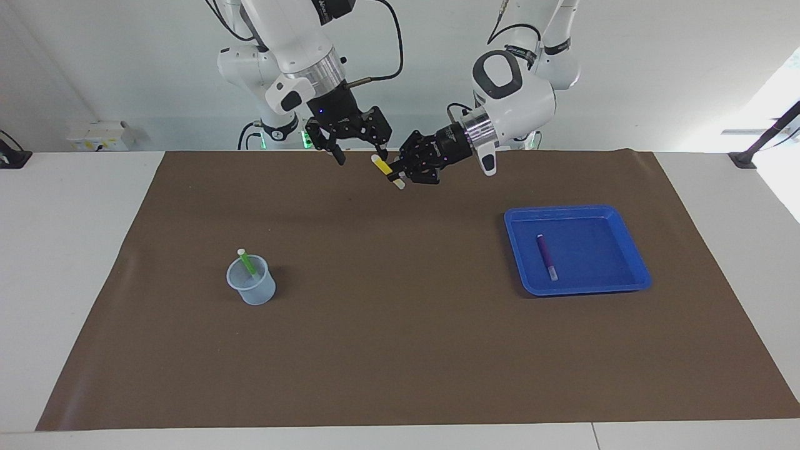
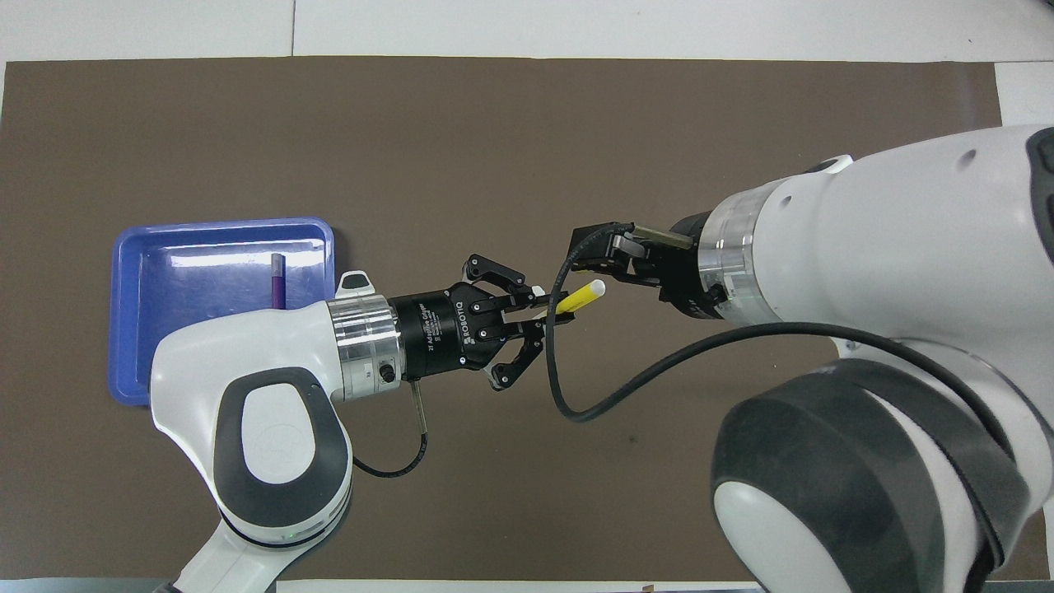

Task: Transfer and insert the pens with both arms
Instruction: 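Pass the yellow pen from the left gripper to the right gripper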

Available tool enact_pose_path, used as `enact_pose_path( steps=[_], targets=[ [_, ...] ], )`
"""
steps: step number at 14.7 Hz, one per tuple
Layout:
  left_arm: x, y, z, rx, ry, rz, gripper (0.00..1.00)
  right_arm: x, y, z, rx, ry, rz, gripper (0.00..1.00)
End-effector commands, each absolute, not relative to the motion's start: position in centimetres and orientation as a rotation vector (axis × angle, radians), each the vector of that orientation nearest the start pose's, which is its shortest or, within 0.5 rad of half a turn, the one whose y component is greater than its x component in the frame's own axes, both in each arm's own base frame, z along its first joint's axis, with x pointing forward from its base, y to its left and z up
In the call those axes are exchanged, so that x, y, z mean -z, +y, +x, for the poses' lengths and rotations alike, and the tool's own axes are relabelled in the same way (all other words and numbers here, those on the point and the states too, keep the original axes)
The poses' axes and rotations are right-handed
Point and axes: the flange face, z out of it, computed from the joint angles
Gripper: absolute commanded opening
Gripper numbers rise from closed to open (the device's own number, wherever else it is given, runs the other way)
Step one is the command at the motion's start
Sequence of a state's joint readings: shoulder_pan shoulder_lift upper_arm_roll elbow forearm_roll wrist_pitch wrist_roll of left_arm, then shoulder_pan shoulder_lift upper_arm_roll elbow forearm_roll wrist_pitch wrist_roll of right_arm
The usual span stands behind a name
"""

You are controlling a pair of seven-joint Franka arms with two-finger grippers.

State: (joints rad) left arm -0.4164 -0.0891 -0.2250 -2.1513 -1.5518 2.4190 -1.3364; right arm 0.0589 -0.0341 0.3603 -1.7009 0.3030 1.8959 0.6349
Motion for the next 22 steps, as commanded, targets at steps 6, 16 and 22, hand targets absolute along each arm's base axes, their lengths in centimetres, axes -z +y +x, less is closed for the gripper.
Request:
enact_pose_path(
  steps=[6,16,22],
  targets=[
    [-47.1,-34.0,43.0,0.942,1.634,1.308,0.00,-60.3,26.5,50.7,0.119,0.384,-2.715,0.87],
    [-47.1,-34.1,42.9,0.942,1.636,1.300,0.00,-60.3,27.7,49.9,0.099,0.343,-2.731,0.00],
    [-47.2,-34.7,42.4,0.873,1.657,1.276,0.96,-60.3,27.0,50.3,0.104,0.332,-2.749,0.00]
  ],
)
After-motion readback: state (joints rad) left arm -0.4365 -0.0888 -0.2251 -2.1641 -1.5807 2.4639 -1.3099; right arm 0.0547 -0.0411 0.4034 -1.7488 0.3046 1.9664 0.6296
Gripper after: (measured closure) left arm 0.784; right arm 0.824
